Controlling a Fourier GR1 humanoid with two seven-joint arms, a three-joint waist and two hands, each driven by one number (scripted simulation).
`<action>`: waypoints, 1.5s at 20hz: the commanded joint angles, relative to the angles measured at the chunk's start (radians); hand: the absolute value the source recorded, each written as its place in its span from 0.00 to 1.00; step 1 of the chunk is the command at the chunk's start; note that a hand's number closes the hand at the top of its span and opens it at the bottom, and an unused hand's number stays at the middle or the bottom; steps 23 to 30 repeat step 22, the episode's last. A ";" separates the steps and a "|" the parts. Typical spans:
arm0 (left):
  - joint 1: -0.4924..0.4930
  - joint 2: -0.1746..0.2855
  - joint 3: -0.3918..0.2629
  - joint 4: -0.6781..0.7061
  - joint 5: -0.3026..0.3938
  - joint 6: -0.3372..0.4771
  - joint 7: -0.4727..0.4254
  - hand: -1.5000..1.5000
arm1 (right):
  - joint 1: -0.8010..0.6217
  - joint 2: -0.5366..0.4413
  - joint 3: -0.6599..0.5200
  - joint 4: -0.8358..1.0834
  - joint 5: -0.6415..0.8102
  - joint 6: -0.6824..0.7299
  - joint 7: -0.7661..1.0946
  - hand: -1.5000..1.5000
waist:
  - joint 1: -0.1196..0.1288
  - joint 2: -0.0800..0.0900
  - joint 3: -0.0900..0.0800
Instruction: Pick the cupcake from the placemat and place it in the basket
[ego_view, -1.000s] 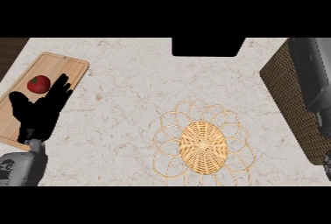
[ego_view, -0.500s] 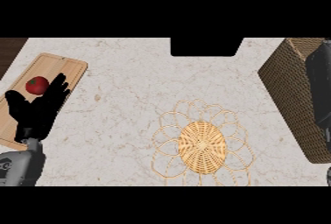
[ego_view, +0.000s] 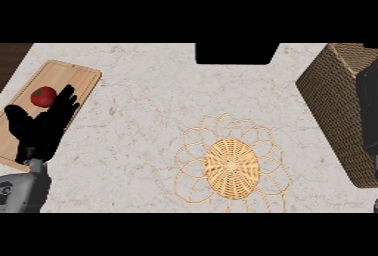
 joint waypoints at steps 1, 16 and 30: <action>-0.018 0.003 0.007 0.013 0.005 -0.010 0.007 0.50 | 0.056 0.022 -0.013 -0.114 -0.010 -0.101 0.077 0.00 | -0.017 -0.006 -0.001; 0.057 -0.002 0.033 0.002 -0.012 0.023 -0.019 0.50 | 0.391 0.323 -0.037 -0.964 -0.151 0.049 0.039 0.00 | -0.078 -0.032 -0.003; 0.052 0.012 0.039 -0.023 0.013 0.000 0.023 0.50 | 0.691 0.368 0.126 -1.286 -0.279 0.190 0.076 0.00 | -0.072 -0.030 -0.002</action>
